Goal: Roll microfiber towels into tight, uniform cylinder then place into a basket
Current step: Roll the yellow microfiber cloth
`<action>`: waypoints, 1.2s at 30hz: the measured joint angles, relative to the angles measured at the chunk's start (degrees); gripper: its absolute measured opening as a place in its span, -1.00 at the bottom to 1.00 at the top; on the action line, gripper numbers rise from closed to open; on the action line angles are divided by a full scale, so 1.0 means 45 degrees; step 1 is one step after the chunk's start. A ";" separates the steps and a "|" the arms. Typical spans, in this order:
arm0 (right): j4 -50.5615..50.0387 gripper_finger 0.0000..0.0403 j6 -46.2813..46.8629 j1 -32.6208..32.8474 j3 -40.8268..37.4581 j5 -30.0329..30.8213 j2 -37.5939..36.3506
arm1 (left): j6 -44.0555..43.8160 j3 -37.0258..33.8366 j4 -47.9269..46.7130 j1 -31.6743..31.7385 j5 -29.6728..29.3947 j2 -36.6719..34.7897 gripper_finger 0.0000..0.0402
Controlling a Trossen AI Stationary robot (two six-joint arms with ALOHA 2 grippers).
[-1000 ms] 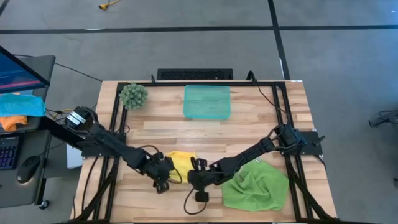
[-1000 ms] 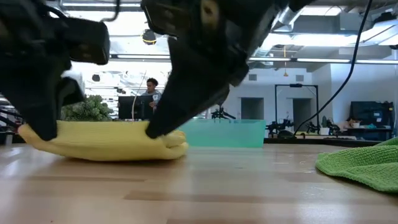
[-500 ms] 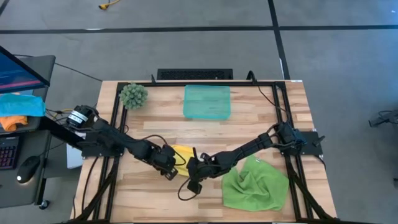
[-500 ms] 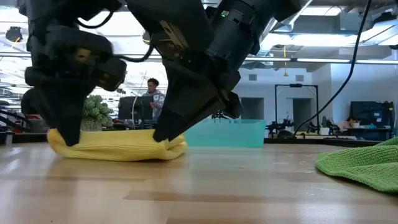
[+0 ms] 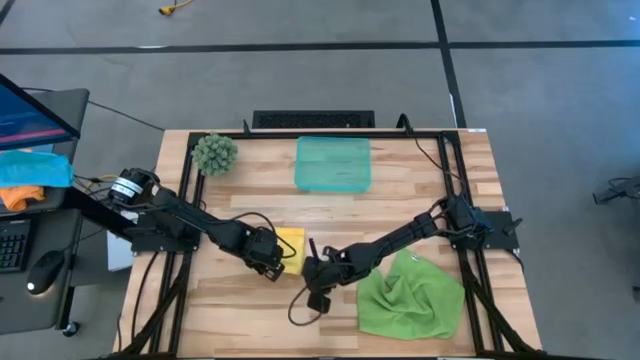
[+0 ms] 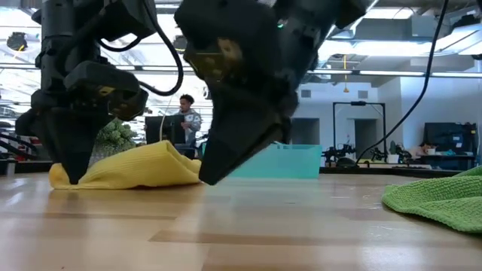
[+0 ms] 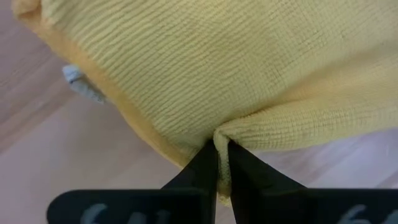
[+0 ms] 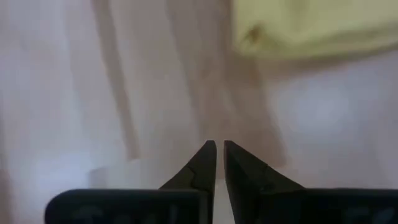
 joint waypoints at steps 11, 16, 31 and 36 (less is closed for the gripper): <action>0.4257 -0.73 -0.6324 0.0124 0.0018 0.0493 0.0000 | 0.0276 -0.0010 0.0203 0.0000 -0.0052 0.0012 -0.92; 0.4208 -0.73 -0.6940 -0.0089 0.0018 0.0760 0.0000 | 0.0280 -0.0010 0.0230 0.0000 -0.0036 0.0017 -0.92; 0.5097 -0.84 -0.6504 -0.0362 -0.1035 0.1042 0.0005 | 0.0453 -0.0010 0.0296 0.0000 0.0001 0.0027 -0.92; 0.5095 -0.93 -0.6367 -0.0609 -0.1050 0.1037 0.0005 | 0.0859 -0.0015 0.0362 0.0000 -0.0004 0.0027 -0.92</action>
